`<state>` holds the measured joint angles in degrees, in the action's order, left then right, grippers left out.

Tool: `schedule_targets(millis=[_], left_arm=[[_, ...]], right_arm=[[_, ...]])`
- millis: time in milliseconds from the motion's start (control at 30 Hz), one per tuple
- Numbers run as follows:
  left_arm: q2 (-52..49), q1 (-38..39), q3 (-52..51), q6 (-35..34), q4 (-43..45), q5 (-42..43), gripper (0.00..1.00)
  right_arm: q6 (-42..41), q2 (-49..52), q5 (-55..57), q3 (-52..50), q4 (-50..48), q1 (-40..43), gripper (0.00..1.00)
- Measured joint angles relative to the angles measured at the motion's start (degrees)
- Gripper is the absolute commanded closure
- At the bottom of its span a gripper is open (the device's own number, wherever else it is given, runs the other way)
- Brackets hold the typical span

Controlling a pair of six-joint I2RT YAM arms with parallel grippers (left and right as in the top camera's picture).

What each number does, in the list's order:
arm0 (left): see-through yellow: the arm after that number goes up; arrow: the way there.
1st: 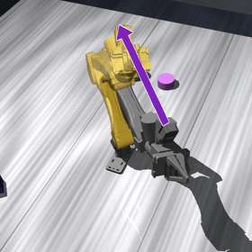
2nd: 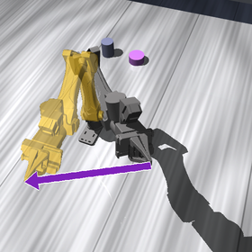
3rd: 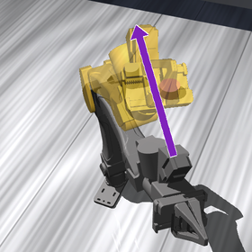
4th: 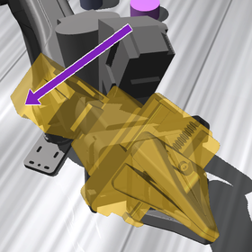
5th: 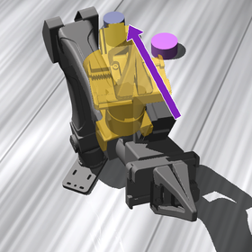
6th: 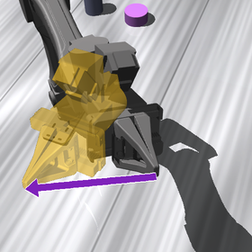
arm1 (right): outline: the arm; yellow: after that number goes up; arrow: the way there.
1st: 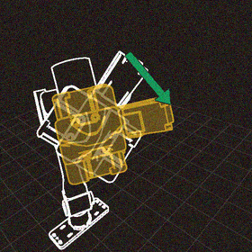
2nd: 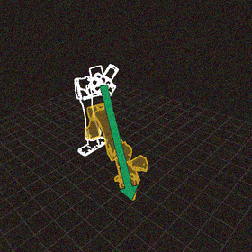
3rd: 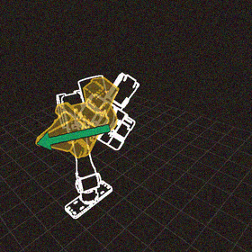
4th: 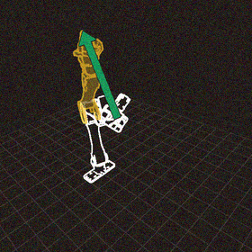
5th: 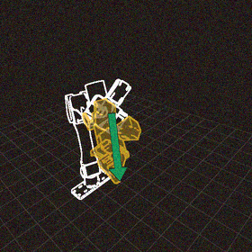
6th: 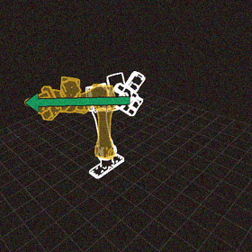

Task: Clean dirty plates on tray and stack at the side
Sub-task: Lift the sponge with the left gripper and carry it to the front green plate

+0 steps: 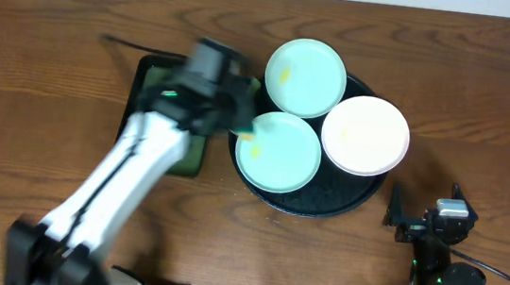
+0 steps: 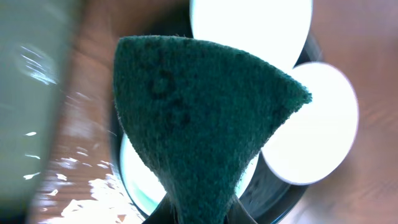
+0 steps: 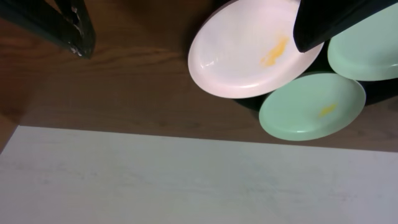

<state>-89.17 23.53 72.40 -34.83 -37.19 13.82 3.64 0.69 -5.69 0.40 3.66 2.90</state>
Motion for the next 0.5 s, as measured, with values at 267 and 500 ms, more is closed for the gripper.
schedule_targets(millis=[267,500], left_arm=[[-15.0,9.5,-0.5,-0.4,5.1,0.5,0.87],[-17.6,12.1,-0.6,-1.3,8.3,0.2,0.73]], right_arm=[[0.0,0.0,0.0,0.0,0.0,0.0,0.01],[0.0,0.0,0.0,0.0,0.0,0.0,0.01]])
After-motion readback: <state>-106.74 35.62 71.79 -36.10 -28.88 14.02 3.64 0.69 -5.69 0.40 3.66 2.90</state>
